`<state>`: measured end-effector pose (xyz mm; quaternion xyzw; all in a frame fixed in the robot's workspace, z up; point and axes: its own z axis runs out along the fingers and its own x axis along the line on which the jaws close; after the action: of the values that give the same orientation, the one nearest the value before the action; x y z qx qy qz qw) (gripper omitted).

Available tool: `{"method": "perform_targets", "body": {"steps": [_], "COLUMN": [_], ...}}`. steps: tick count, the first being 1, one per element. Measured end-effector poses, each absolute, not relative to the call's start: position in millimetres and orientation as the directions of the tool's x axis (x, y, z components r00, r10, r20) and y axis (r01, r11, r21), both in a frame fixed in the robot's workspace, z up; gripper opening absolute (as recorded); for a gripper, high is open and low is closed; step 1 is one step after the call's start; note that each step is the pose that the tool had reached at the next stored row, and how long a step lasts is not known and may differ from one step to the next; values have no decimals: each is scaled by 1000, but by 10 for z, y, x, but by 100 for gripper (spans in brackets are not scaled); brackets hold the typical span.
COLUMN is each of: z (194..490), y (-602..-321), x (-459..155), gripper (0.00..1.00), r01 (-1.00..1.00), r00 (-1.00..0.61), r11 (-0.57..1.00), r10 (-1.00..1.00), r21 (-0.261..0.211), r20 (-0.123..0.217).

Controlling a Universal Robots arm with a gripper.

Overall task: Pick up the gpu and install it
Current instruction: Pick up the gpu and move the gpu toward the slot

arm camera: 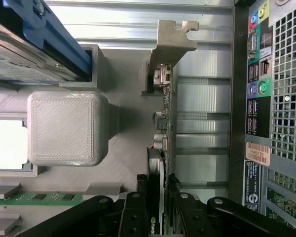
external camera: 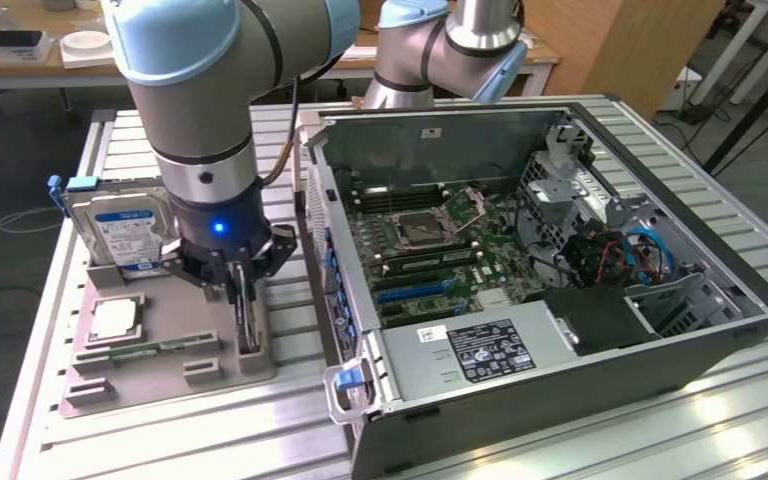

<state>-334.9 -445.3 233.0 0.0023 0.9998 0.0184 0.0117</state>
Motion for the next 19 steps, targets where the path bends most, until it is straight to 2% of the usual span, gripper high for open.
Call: {"method": "perform_targets", "body": {"steps": [19], "z": [2690], "y": [-4453], "x": [-3349], "gripper": [26], "r01": [4], "r00": [-1000], "r11": [999], "r10": [5], "r21": [37], "r20": [-17]}}
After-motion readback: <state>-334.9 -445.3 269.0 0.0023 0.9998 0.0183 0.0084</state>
